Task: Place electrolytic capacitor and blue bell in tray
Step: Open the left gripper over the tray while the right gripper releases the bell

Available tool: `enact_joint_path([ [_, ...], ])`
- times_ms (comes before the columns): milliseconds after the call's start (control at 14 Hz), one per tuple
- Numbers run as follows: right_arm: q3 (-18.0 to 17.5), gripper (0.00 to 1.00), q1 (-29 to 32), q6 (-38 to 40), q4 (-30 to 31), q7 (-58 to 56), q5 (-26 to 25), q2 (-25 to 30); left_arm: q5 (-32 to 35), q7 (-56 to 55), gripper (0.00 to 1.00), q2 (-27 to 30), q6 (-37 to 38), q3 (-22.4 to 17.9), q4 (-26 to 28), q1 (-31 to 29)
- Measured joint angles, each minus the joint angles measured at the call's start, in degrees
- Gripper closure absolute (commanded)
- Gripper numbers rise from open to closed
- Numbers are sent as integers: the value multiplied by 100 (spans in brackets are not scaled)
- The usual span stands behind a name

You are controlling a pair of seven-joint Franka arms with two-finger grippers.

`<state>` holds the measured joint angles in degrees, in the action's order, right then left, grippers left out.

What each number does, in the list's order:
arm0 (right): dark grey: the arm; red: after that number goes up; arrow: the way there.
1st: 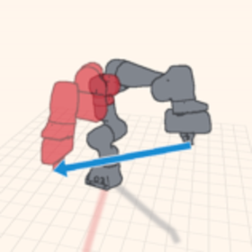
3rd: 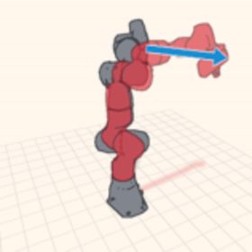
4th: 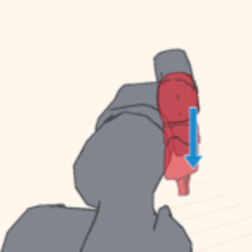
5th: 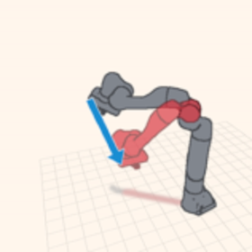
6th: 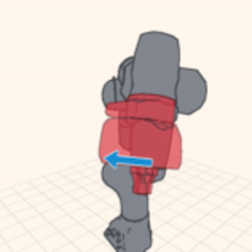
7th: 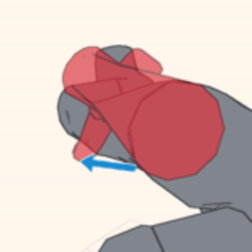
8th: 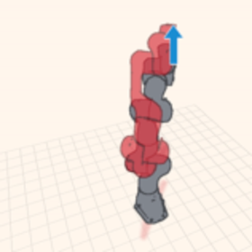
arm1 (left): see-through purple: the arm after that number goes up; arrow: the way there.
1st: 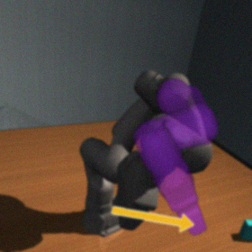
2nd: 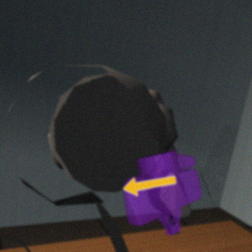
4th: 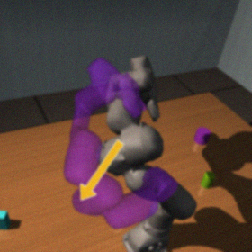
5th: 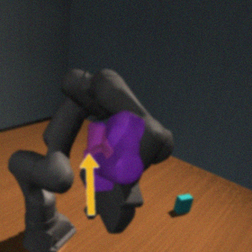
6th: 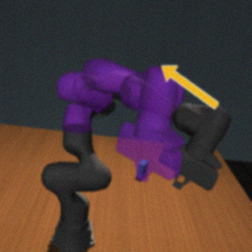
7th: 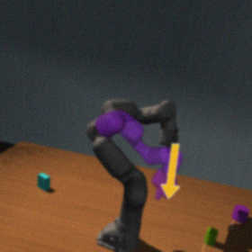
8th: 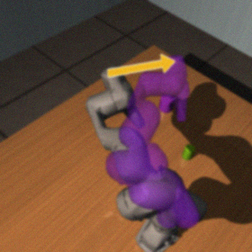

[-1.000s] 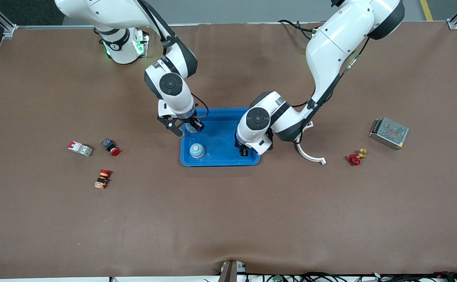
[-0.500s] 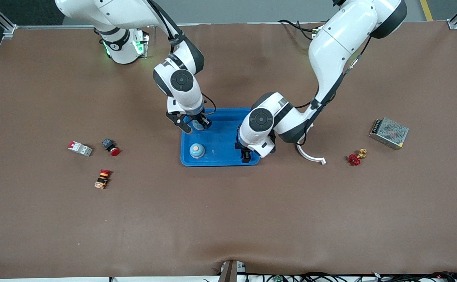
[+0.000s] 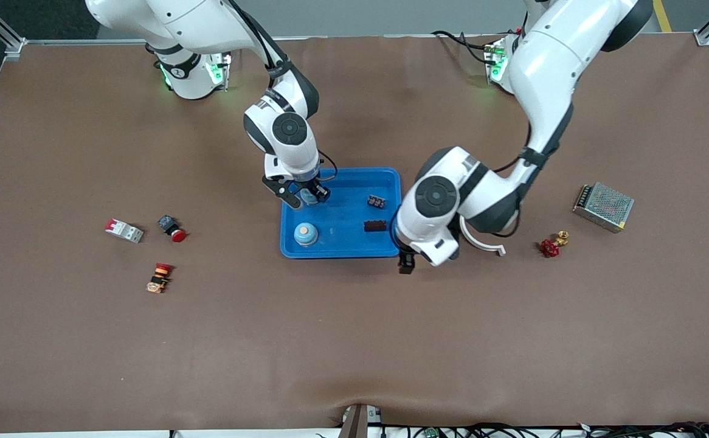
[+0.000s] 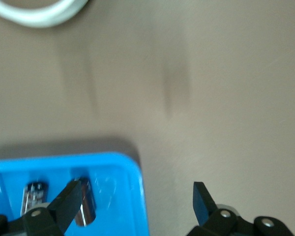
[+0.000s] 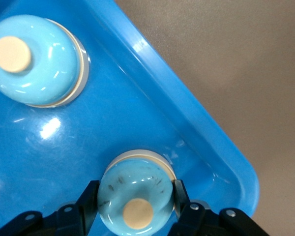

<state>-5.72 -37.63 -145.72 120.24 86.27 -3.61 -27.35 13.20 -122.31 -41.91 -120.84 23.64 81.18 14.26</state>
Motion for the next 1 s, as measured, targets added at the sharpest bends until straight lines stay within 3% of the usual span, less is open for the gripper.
enact_joint_path([
  [500, 5, 100, -5, 16, -176, 195, -50, -105, 14, 1683, 0, 784, 548, 9, -101, -673],
  [1000, 5, 98, -9, 49, -253, 224, -132, -146, 40, 4815, 0, 1684, 1387, -2, -115, -1138],
])
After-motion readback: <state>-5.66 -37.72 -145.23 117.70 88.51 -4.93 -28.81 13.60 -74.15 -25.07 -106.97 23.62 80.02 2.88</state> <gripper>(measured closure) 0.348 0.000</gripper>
